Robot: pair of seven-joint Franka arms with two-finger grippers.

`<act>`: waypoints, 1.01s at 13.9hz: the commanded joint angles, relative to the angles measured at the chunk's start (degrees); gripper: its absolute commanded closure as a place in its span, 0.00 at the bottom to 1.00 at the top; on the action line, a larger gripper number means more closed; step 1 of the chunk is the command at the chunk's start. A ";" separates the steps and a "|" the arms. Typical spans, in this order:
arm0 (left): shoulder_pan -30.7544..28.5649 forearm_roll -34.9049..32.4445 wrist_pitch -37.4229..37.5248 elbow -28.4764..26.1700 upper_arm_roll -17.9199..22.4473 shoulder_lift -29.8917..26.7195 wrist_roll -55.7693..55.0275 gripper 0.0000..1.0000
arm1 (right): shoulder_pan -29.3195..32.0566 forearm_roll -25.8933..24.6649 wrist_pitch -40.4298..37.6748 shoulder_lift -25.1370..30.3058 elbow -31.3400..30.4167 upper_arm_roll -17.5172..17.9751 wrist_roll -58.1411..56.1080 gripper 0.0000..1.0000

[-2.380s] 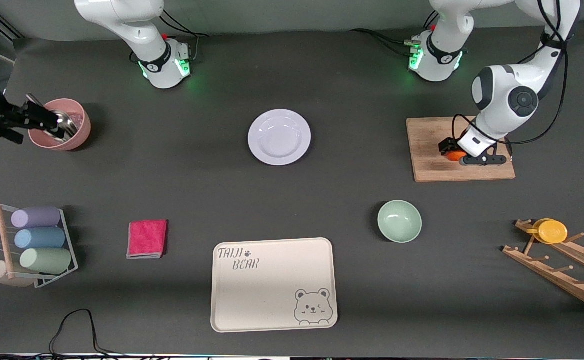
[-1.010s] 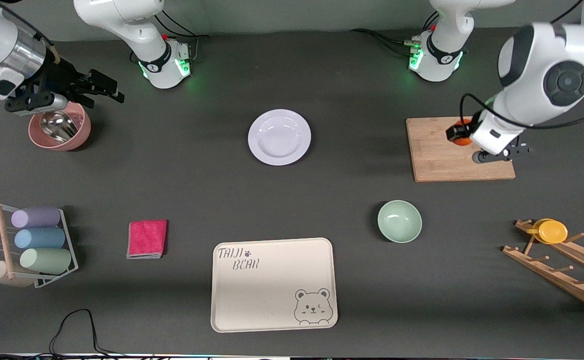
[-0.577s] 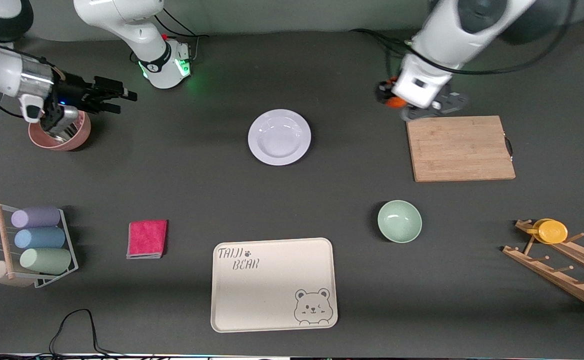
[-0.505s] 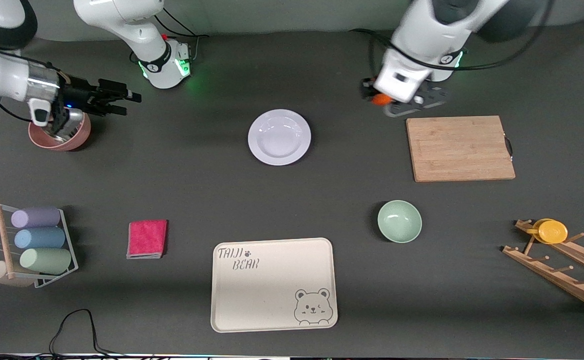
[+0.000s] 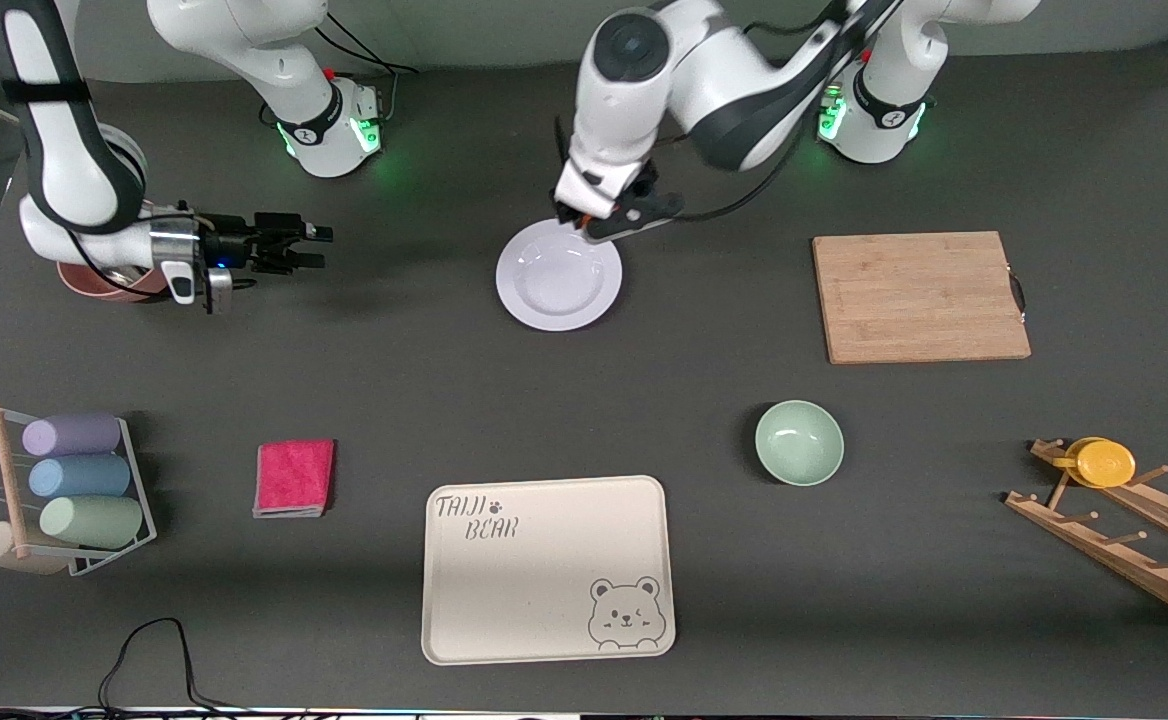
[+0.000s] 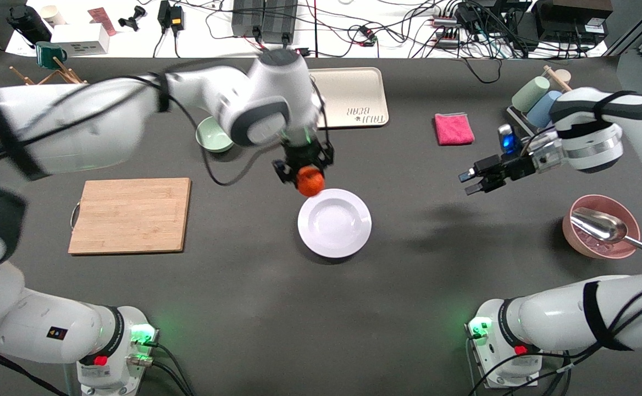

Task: Place orange and plate with both arms
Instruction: 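Carry the orange with the left gripper over the white plate, then release the orange onto the plate while the right gripper reaches the plate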

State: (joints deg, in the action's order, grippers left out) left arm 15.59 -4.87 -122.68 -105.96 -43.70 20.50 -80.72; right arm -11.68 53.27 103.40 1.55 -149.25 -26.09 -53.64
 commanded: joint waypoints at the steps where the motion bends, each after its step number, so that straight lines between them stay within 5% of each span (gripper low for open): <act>1: 5.49 -10.38 -4.92 3.13 0.89 11.46 -8.72 0.96 | -0.89 6.92 -0.13 -8.29 0.98 -0.80 -10.04 0.00; 4: 10.41 -19.28 -9.94 3.13 5.18 18.06 -14.63 0.96 | -1.07 12.29 0.05 -15.42 1.50 -0.63 -18.23 0.00; 8: 14.82 -19.38 -15.12 3.48 10.29 20.10 -14.55 0.94 | -4.14 18.62 0.31 -21.67 2.47 -0.36 -23.52 0.00; 9: 14.82 -19.38 -15.31 3.74 10.30 20.28 -14.29 0.81 | -4.23 19.06 0.84 -22.55 2.64 -0.36 -23.96 0.00; 10: 14.82 -19.38 -15.31 3.83 10.38 20.28 -14.20 0.29 | -4.23 19.16 0.93 -23.34 2.91 -0.36 -25.36 0.00; 11: 14.82 -19.47 -14.70 4.00 10.39 20.10 -13.94 0.00 | -4.14 19.16 0.93 -23.96 3.00 -0.36 -26.07 0.00; 14: 13.94 -19.47 -12.86 4.01 10.30 18.70 -12.89 0.00 | -4.06 19.24 0.84 -24.75 3.26 -0.36 -27.30 0.00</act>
State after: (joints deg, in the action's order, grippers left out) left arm 28.94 -23.59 -137.83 -102.38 -34.21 41.05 -93.58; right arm -15.35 71.10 104.46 -22.12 -146.66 -26.01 -78.54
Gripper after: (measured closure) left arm 0.066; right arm 0.000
